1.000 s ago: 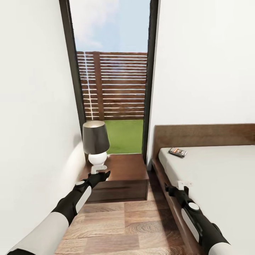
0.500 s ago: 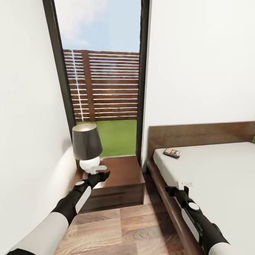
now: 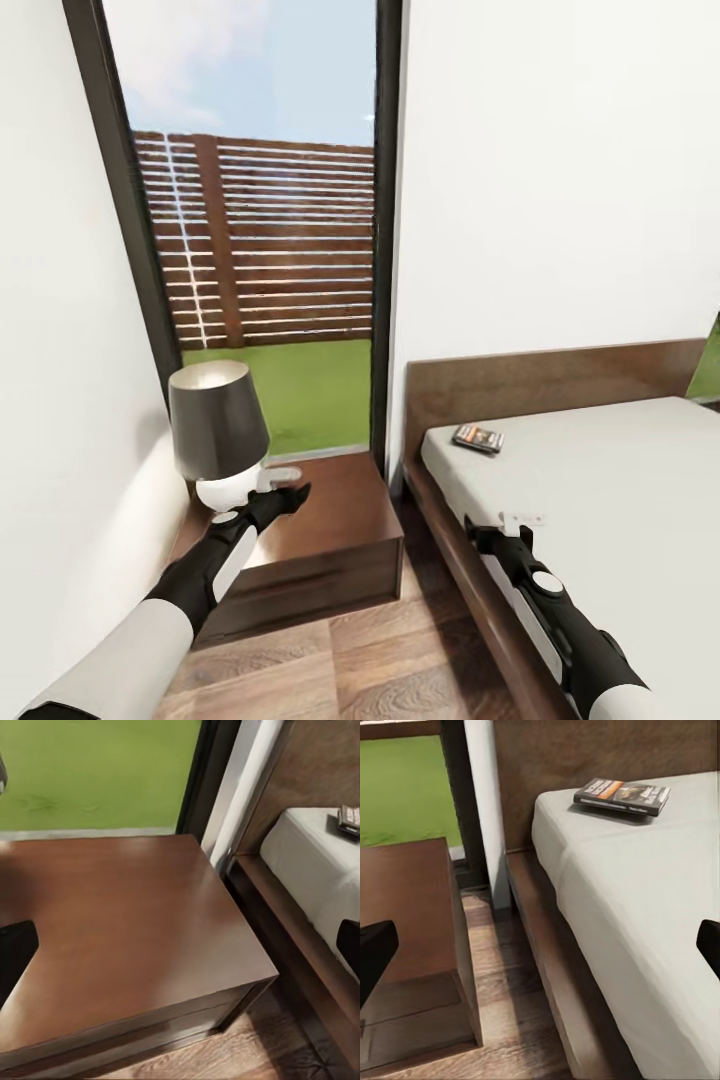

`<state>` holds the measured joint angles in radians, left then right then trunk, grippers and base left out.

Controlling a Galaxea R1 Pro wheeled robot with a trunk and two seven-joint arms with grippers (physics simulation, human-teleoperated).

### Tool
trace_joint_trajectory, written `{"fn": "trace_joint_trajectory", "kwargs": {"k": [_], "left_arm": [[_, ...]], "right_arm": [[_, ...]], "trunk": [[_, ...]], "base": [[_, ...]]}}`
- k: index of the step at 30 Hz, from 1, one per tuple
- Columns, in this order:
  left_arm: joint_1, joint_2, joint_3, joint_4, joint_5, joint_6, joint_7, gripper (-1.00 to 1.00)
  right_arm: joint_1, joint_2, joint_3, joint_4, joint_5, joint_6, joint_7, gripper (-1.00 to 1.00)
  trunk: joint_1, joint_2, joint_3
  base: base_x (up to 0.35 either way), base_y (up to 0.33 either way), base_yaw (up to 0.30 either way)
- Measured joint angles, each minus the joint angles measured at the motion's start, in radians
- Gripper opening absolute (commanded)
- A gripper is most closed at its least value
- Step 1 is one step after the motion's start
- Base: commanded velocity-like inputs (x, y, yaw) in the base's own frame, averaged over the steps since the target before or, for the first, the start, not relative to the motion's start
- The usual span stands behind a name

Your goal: In the bedroom, move the book from the bed onto either nightstand, and place the two sandals side by side next to the bed.

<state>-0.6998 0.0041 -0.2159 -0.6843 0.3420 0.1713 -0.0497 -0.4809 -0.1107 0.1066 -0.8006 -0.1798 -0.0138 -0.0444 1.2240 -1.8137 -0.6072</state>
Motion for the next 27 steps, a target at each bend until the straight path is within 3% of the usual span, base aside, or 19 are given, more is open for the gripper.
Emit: {"fn": "trace_joint_trajectory", "kwargs": {"k": [9,18,27], "left_arm": [[0.000,-0.002,-0.003,0.000,-0.002,-0.003,-0.001,1.00],[0.001,-0.004,-0.005,-0.001,-0.007,-0.003,-0.002,1.00],[0.001,-0.003,-0.005,0.000,-0.007,-0.002,0.000,1.00]], "right_arm": [[0.000,0.000,0.000,0.000,0.000,0.001,0.000,1.00],[0.000,0.000,0.000,-0.001,0.000,0.002,-0.001,1.00],[0.000,0.000,0.000,-0.001,0.000,0.003,-0.001,1.00]], "trunk": [[0.000,0.000,0.000],[0.000,0.000,0.000],[0.000,0.000,0.000]], "base": [[0.218,0.055,-0.158],[0.037,0.004,-0.163],[0.178,0.061,-0.041]]}}
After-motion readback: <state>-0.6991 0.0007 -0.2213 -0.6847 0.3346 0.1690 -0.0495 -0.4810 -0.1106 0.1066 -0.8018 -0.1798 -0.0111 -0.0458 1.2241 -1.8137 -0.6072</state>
